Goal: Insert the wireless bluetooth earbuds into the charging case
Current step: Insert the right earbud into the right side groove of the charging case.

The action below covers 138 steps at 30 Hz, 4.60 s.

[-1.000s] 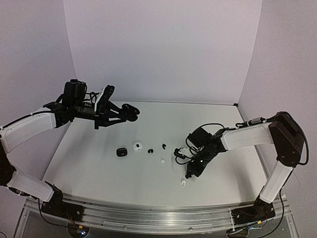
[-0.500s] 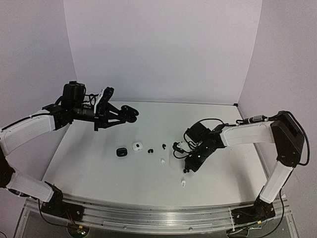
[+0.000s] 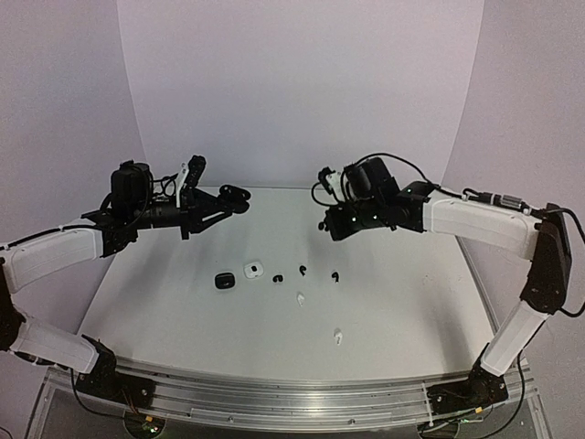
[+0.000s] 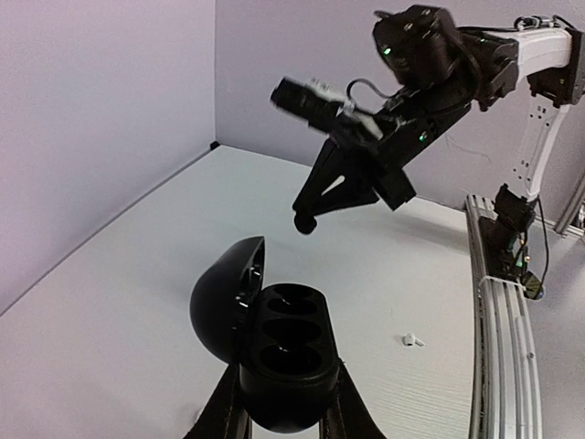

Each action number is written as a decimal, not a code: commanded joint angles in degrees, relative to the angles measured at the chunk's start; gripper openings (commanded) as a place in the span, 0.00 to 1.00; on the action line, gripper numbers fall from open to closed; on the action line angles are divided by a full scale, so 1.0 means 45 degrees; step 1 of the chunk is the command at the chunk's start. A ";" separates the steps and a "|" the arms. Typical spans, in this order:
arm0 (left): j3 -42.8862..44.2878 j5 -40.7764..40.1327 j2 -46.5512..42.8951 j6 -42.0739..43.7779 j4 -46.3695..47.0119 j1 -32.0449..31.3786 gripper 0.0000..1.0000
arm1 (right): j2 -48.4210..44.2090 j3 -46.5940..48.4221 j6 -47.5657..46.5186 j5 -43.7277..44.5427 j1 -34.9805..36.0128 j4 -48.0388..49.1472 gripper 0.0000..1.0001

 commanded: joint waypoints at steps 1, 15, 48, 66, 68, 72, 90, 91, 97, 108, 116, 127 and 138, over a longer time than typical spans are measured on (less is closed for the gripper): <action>-0.0028 -0.1372 0.0012 -0.1456 0.2390 -0.0279 0.00 | -0.0537 0.1669 0.0789 0.1985 0.0401 0.1357 0.00; 0.0798 -0.2371 0.0826 -0.2594 0.3904 -0.0964 0.00 | -0.0451 0.3195 -0.2316 0.3505 0.3033 0.5195 0.00; 0.0714 -0.1095 0.0553 -0.1997 0.4868 -0.1004 0.00 | 0.1439 0.4048 -0.5719 0.4313 0.4171 0.6435 0.00; 0.0891 -0.1271 0.0629 -0.3091 0.5317 -0.1042 0.00 | 0.1809 0.4232 -0.4904 0.4787 0.4173 0.6830 0.00; 0.0916 -0.1277 0.0664 -0.3118 0.5428 -0.1044 0.00 | 0.1871 0.4271 -0.4924 0.4717 0.4169 0.6859 0.00; 0.0944 -0.1286 0.0640 -0.3063 0.5541 -0.1042 0.00 | 0.1918 0.4192 -0.4997 0.4820 0.4168 0.6907 0.00; 0.1143 -0.1678 0.0628 -0.3721 0.5833 -0.1042 0.00 | 0.1842 0.3470 -0.5860 0.4272 0.4179 0.7151 0.03; 0.1154 -0.1683 0.0628 -0.3709 0.5838 -0.1042 0.00 | 0.1824 0.3433 -0.5860 0.4180 0.4179 0.7154 0.04; 0.1164 -0.1776 0.0592 -0.3775 0.5809 -0.1042 0.00 | 0.1597 0.3112 -0.5861 0.4053 0.4176 0.7202 0.07; 0.1087 -0.1722 0.0552 -0.3412 0.5729 -0.1042 0.00 | 0.1360 0.3007 -0.6115 0.3881 0.4178 0.7232 0.11; 0.1068 -0.1651 0.0566 -0.3409 0.5625 -0.1042 0.00 | 0.1167 0.3007 -0.6187 0.3887 0.4174 0.7232 0.19; 0.1086 -0.1511 0.0561 -0.3591 0.5527 -0.1047 0.00 | 0.0889 0.2994 -0.6345 0.3579 0.4168 0.7223 0.26; 0.1093 -0.1379 0.0575 -0.3825 0.5536 -0.1042 0.00 | 0.0728 0.2971 -0.6388 0.3432 0.4148 0.7023 0.28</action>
